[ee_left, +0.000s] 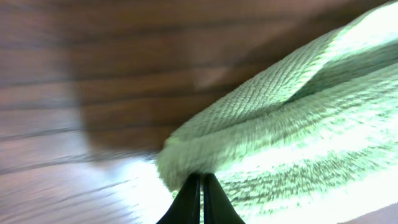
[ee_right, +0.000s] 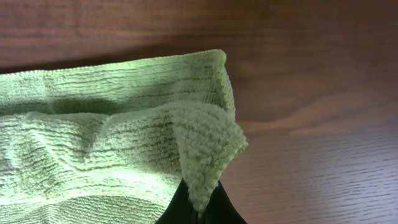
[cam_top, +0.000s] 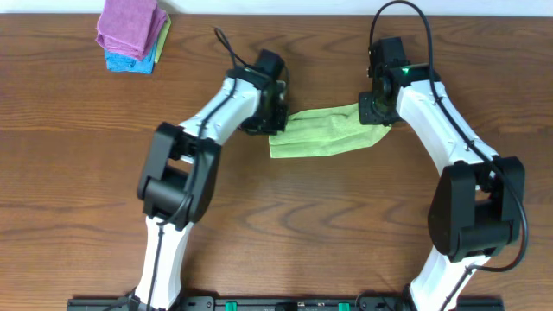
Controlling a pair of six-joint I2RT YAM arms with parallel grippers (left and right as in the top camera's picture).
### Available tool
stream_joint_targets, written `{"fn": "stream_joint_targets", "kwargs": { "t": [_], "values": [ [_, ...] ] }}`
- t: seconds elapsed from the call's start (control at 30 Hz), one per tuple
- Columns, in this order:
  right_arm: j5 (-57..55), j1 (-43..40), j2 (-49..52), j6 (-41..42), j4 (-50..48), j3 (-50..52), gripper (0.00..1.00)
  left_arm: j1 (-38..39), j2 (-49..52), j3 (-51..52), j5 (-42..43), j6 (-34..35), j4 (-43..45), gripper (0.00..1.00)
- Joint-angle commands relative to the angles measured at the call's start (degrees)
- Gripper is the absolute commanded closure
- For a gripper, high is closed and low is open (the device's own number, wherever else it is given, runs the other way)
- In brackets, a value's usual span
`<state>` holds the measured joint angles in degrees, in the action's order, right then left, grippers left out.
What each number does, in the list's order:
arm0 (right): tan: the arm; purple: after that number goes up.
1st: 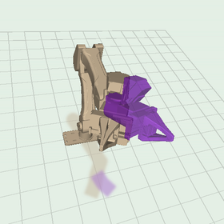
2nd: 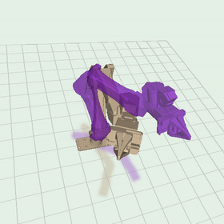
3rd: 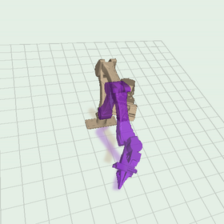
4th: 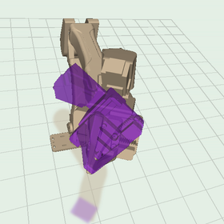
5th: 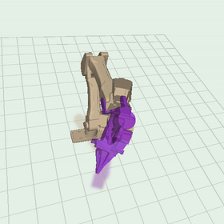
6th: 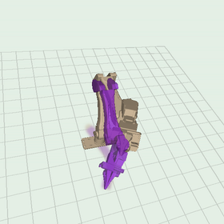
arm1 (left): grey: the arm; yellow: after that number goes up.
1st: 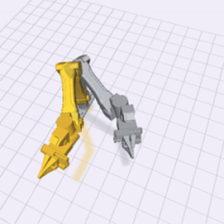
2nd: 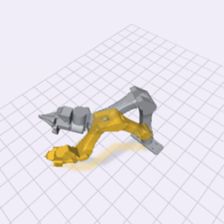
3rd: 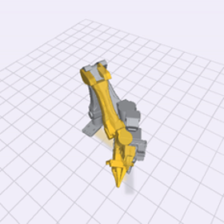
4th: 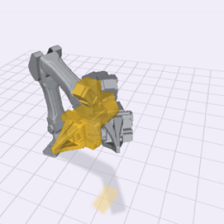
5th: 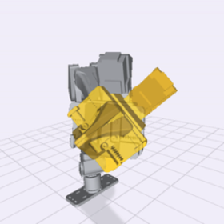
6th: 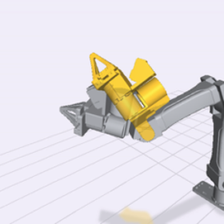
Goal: Fold the cloth
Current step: 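Fold the right end leftward toward the left gripper, then release the left gripper and press the folded bundle with the right gripper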
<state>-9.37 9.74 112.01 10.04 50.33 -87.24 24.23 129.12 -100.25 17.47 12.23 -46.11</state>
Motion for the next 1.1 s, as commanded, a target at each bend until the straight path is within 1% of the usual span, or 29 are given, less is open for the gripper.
{"fn": "stream_joint_targets", "kwargs": {
  "t": [0.0,0.13,0.3,0.47,0.67,0.87,1.07],
  "values": [
    [-1.77,1.05,-0.79,0.39,0.22,-1.27,0.99,-3.41,-7.02,-1.92,-0.11,0.68,0.04,0.94],
    [-3.23,3.43,-0.79,0.39,-0.13,-1.25,0.99,-6.86,-12.35,-1.92,-0.09,0.66,-0.50,0.94],
    [-4.17,7.10,-0.22,0.17,-1.29,-1.25,0.99,-10.91,-19.47,-1.92,-0.07,0.04,-3.58,0.94],
    [-4.46,10.64,1.88,0.20,-3.41,-1.25,0.99,-13.60,-26.71,-1.92,-0.07,-1.95,-7.30,0.94],
    [-5.70,14.14,3.69,0.22,-5.33,-1.25,0.99,-15.67,-33.70,-1.92,-0.07,-1.97,-10.60,0.94],
    [-5.95,17.05,6.21,0.63,-6.27,-1.25,0.99,-15.98,-37.03,-1.92,-0.09,-3.06,-11.91,0.94],
    [-8.85,20.22,6.73,0.63,-7.23,-1.25,0.99,-16.00,-37.42,-1.92,-0.04,-3.04,-12.76,0.94]
  ]
}}
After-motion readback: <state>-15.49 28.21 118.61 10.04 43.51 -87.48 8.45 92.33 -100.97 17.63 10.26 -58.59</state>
